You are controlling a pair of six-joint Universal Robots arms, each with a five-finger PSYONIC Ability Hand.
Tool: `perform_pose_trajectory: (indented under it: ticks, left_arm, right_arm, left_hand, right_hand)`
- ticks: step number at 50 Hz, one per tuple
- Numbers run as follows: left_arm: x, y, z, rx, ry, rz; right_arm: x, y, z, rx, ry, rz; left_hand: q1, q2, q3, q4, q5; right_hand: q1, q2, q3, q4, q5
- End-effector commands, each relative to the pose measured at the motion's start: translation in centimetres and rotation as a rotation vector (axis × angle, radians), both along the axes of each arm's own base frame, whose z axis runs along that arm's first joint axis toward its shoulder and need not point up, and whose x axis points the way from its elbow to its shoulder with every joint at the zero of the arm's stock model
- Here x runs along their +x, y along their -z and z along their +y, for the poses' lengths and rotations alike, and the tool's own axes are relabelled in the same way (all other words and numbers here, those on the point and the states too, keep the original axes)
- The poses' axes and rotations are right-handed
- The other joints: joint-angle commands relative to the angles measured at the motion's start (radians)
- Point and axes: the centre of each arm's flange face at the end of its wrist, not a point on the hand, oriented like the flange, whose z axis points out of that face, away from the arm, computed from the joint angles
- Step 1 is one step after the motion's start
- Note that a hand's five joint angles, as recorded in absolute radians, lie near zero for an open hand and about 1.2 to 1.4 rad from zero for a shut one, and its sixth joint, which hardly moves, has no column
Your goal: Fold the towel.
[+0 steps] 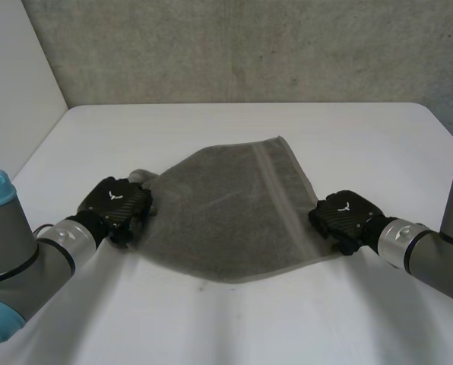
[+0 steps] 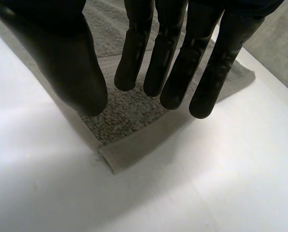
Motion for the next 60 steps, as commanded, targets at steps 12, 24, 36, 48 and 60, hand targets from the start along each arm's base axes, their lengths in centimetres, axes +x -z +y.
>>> perform_pose_trajectory:
  ticks: [12, 24, 36, 48, 60]
  left_arm:
    - [0.1, 0.0, 0.0, 0.001, -0.004, 0.003]
    - [0.1, 0.0, 0.0, 0.001, -0.004, 0.003]
    - [0.1, -0.1, 0.0, 0.001, -0.004, 0.003]
    - [0.0, -0.1, 0.0, 0.002, -0.003, 0.004]
    - [0.1, 0.0, 0.0, 0.001, -0.004, 0.004]
  right_arm:
    - [-0.9, 0.6, -0.9, 0.001, 0.017, 0.001]
    - [-0.9, 1.2, -1.1, 0.005, 0.022, 0.008]
    - [-0.8, 1.6, -1.4, -0.019, 0.024, 0.004]
    - [-0.5, 1.9, -1.5, -0.016, 0.016, 0.004]
    - [-0.3, 1.9, -2.0, -0.020, 0.024, -0.002]
  left_hand:
    - [0.059, 0.063, 0.062, 0.063, 0.063]
    - [0.056, 0.060, 0.059, 0.060, 0.060]
    - [0.051, 0.054, 0.053, 0.054, 0.054]
    - [0.048, 0.051, 0.050, 0.051, 0.052]
    - [0.048, 0.051, 0.050, 0.051, 0.052]
  right_hand:
    - [-0.203, -0.221, -0.212, -0.212, -0.202]
    - [-0.329, -0.347, -0.338, -0.338, -0.328]
    - [-0.291, -0.309, -0.300, -0.300, -0.290]
    - [-0.271, -0.288, -0.280, -0.279, -0.269]
    - [-0.209, -0.227, -0.218, -0.218, -0.208]
